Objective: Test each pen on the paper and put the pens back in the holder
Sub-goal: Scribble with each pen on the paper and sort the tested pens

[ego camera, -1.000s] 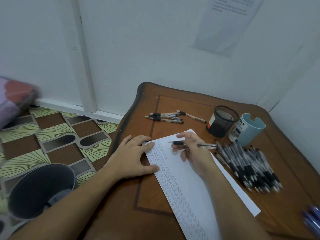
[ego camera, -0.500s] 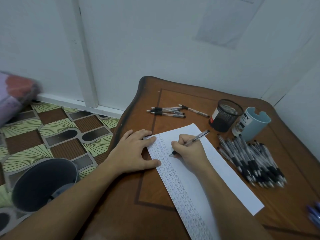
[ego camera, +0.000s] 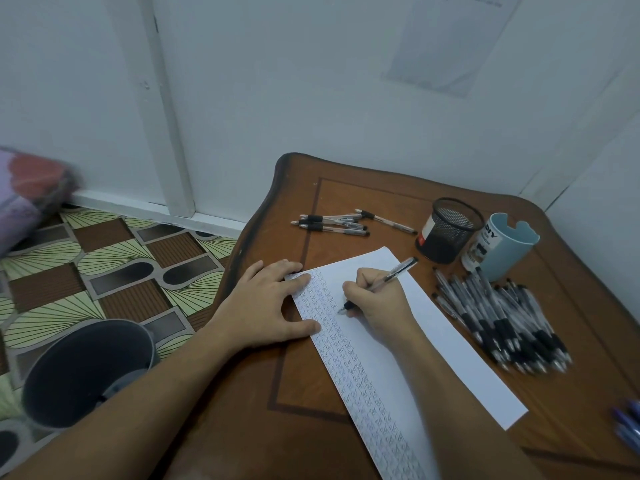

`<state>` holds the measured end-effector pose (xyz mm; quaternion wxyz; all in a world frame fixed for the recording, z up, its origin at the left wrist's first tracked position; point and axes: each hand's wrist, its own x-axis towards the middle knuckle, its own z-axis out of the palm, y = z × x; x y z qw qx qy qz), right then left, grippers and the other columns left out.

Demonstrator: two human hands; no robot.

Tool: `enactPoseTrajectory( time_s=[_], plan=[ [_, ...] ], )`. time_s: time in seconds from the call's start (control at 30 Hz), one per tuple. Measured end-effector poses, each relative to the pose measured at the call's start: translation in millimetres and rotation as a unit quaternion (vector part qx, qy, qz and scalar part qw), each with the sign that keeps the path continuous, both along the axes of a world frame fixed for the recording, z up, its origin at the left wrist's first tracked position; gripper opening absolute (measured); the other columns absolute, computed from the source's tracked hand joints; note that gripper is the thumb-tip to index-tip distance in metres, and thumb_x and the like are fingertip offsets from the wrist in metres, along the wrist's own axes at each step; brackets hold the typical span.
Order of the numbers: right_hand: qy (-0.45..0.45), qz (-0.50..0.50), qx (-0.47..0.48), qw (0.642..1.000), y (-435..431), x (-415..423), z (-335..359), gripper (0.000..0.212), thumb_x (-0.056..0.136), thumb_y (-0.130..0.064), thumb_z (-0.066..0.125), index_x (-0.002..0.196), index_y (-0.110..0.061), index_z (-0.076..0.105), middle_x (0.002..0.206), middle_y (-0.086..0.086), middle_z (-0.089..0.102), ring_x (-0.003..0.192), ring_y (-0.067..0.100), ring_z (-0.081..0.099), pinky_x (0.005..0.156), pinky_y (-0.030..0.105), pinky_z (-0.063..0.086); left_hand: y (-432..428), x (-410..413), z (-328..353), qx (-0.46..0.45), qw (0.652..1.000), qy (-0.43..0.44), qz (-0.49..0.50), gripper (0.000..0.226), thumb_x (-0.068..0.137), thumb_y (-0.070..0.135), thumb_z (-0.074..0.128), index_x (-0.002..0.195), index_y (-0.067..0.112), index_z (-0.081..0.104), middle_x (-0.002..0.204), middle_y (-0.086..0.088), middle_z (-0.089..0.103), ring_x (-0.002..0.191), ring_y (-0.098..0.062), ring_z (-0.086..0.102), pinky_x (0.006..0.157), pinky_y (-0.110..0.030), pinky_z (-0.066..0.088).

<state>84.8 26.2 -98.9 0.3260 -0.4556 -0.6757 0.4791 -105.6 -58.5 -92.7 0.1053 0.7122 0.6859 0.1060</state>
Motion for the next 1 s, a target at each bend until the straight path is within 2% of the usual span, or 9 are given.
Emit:
enactPoseTrajectory(
  time_s=[0.07, 0.23, 0.4, 0.57, 0.67, 0.77, 0.9, 0.93, 1.0],
  plan=[
    [-0.002, 0.002, 0.009, 1.0, -1.0, -0.7, -0.8, 0.034, 0.089, -0.01, 0.066, 0.067, 0.007, 0.046, 0.064, 0.02, 0.046, 0.059, 0.017, 0.06, 0.063, 0.035, 0.057, 0.3, -0.4, -0.1, 0.005, 1.0, 0.0, -0.001, 0.101, 0.062, 0.09, 0.027, 0.148, 0.037, 0.031, 0.157, 0.015, 0.018, 0.145, -0.005, 0.009, 0.116, -0.034, -0.006],
    [0.004, -0.014, 0.01, 1.0, -0.2, 0.5, -2.5, 0.034, 0.089, -0.008, 0.064, 0.061, -0.004, 0.046, 0.06, 0.009, 0.045, 0.058, 0.015, 0.058, 0.063, 0.036, 0.056, -1.1, 1.0, 1.7, 0.003, 1.0, -0.005, -0.003, 0.097, 0.066, 0.087, 0.033, 0.148, 0.036, 0.031, 0.158, 0.014, 0.019, 0.145, -0.006, 0.01, 0.116, -0.034, -0.007],
    [0.001, -0.006, 0.01, 1.0, -0.5, 0.8, -3.2, 0.035, 0.088, -0.006, 0.064, 0.068, 0.009, 0.04, 0.066, 0.021, 0.043, 0.058, 0.017, 0.057, 0.062, 0.034, 0.056, -1.8, 1.8, 4.9, -0.009, 1.0, 0.001, -0.001, 0.095, 0.067, 0.085, 0.033, 0.148, 0.037, 0.029, 0.158, 0.014, 0.017, 0.145, -0.006, 0.009, 0.116, -0.034, -0.007],
    [0.011, -0.009, 0.012, 1.0, 0.4, 0.9, -2.8, 0.033, 0.088, -0.004, 0.063, 0.069, 0.012, 0.04, 0.065, 0.022, 0.041, 0.056, 0.017, 0.056, 0.06, 0.031, 0.055, -1.5, 1.7, 4.2, -0.016, 1.0, 0.001, 0.0, 0.095, 0.066, 0.085, 0.032, 0.148, 0.038, 0.028, 0.158, 0.014, 0.015, 0.145, -0.007, 0.008, 0.116, -0.035, -0.008],
    [0.006, -0.011, 0.017, 1.0, 0.1, 0.5, -3.1, 0.033, 0.088, -0.005, 0.063, 0.065, 0.006, 0.042, 0.065, 0.023, 0.043, 0.057, 0.018, 0.057, 0.062, 0.036, 0.055, -0.2, 1.7, 2.3, -0.01, 1.0, 0.004, 0.0, 0.095, 0.066, 0.086, 0.032, 0.148, 0.038, 0.028, 0.158, 0.015, 0.016, 0.145, -0.007, 0.008, 0.113, -0.032, -0.01],
    [0.003, -0.021, 0.021, 1.0, 0.5, 0.3, -3.5, 0.037, 0.089, -0.007, 0.063, 0.056, -0.01, 0.046, 0.059, 0.01, 0.046, 0.058, 0.018, 0.058, 0.062, 0.038, 0.057, 0.5, 1.3, 2.0, -0.013, 1.0, 0.007, 0.0, 0.097, 0.065, 0.088, 0.03, 0.148, 0.038, 0.027, 0.158, 0.015, 0.015, 0.145, -0.007, 0.007, 0.114, -0.032, -0.01],
    [0.013, -0.011, 0.026, 1.0, 0.7, 1.6, -3.0, 0.035, 0.088, -0.004, 0.062, 0.062, 0.005, 0.04, 0.064, 0.021, 0.04, 0.058, 0.022, 0.054, 0.059, 0.034, 0.053, 0.0, -0.6, -0.9, 0.002, 1.0, 0.008, -0.005, 0.106, 0.058, 0.093, 0.022, 0.148, 0.038, 0.029, 0.158, 0.015, 0.017, 0.145, -0.006, 0.008, 0.113, -0.031, -0.01],
    [0.018, -0.007, 0.027, 0.999, 0.7, 2.3, -2.3, 0.036, 0.088, -0.003, 0.061, 0.062, 0.005, 0.037, 0.064, 0.023, 0.037, 0.058, 0.023, 0.051, 0.058, 0.033, 0.052, -0.1, -0.7, -1.1, 0.004, 1.0, 0.009, -0.006, 0.105, 0.058, 0.093, 0.021, 0.148, 0.038, 0.029, 0.158, 0.015, 0.017, 0.145, -0.006, 0.009, 0.114, -0.032, -0.009],
    [0.03, -0.003, 0.023, 0.999, 0.8, 2.3, -2.4, 0.04, 0.086, 0.0, 0.06, 0.055, -0.004, 0.035, 0.062, 0.019, 0.031, 0.058, 0.021, 0.047, 0.057, 0.032, 0.05, -0.2, -0.6, -0.8, 0.006, 1.0, 0.009, -0.006, 0.105, 0.058, 0.091, 0.02, 0.148, 0.037, 0.03, 0.157, 0.015, 0.018, 0.145, -0.006, 0.009, 0.116, -0.034, -0.007]
  ],
)
